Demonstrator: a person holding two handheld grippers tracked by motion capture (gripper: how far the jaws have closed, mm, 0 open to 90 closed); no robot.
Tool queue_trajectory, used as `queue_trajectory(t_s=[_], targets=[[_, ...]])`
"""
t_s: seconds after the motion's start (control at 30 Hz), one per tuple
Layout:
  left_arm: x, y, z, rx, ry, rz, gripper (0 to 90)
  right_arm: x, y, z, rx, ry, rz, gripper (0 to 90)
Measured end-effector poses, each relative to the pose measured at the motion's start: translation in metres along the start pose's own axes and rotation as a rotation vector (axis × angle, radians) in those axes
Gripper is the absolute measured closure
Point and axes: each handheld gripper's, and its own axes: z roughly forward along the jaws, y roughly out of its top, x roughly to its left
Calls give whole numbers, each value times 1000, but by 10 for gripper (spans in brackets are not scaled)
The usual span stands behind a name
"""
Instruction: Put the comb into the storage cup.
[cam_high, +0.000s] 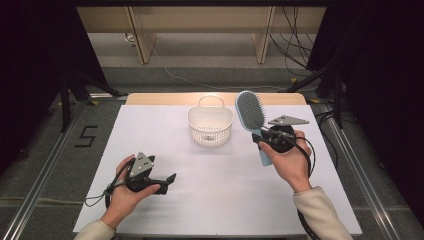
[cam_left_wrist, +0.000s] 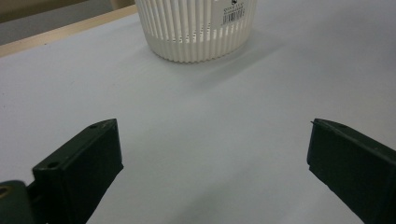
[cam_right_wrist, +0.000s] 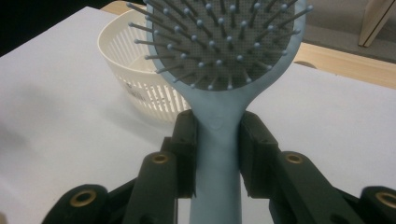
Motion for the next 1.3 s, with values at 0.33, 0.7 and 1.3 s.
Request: queue_trajectory(t_s=[0.33,0.7,1.3], targets=[[0,0,0,-1,1,0,26,0,2,1,-18,-2,-4,705],[0,0,0,-2,1,-1,26,1,4,3,-29,3,1,705],[0,0,0,-1,-1,-1,26,1,8,5,-51,4,-6,706]])
